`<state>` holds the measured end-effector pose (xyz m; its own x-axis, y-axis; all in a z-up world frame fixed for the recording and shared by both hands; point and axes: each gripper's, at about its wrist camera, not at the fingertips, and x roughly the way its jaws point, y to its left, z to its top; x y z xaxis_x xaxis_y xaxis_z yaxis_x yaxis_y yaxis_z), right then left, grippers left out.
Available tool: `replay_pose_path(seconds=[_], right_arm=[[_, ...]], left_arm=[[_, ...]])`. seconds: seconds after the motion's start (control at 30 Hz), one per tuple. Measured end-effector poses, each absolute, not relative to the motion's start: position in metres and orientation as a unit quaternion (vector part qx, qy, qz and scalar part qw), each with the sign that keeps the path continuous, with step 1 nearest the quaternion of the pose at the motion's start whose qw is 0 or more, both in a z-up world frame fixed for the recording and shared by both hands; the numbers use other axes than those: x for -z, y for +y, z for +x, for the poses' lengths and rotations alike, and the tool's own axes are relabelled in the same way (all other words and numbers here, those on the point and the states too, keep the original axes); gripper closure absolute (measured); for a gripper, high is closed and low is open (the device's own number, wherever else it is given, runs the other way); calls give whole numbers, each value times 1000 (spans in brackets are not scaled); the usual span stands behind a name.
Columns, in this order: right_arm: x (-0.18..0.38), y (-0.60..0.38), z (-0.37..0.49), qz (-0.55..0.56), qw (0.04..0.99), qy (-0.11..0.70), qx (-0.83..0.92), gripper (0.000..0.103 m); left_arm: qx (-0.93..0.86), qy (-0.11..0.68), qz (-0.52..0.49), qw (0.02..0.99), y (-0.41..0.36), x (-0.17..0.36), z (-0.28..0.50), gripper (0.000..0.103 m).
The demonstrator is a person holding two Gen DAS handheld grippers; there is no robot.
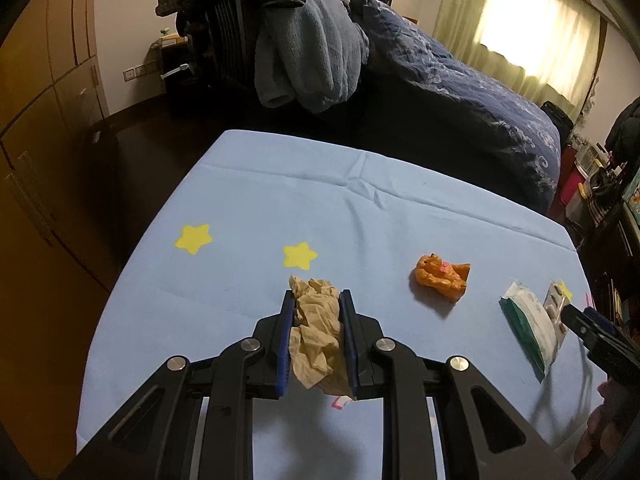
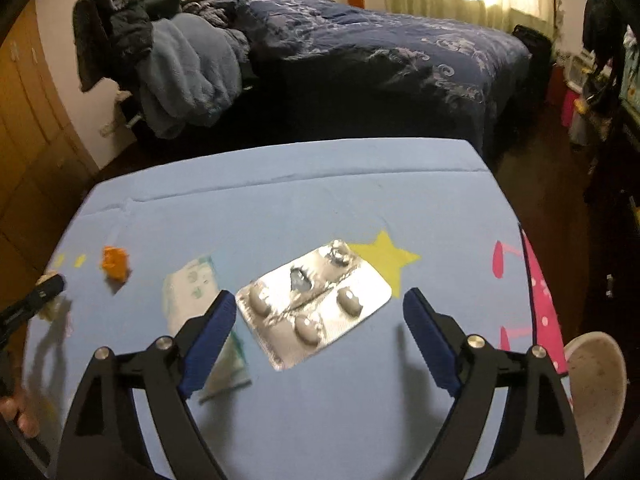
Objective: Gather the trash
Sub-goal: 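Hold the paper and blister pack raised above the table with both tools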
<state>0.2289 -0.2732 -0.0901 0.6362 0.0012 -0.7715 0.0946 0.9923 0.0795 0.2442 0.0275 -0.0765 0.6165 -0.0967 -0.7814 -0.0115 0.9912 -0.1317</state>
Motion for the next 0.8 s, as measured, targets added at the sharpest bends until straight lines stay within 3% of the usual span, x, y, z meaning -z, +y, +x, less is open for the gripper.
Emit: replay_pose_path(seconds=[0.47, 0.5, 0.6, 0.63, 0.8], right_arm=[[106, -260, 236, 27, 892, 450, 41, 9], [105, -260, 236, 26, 892, 449, 38, 11], [101, -253, 234, 14, 897, 442, 25, 35], [100, -251, 234, 9, 896, 443, 24, 38], [98, -254, 228, 18, 898, 440, 16, 40]], left_arm=[[31, 435, -65, 898, 31, 77, 242, 81], [31, 435, -66, 898, 31, 77, 242, 81], [33, 435, -69, 897, 31, 77, 242, 81], [33, 435, -70, 897, 31, 77, 242, 81], [32, 434, -69, 898, 32, 76, 241, 81]])
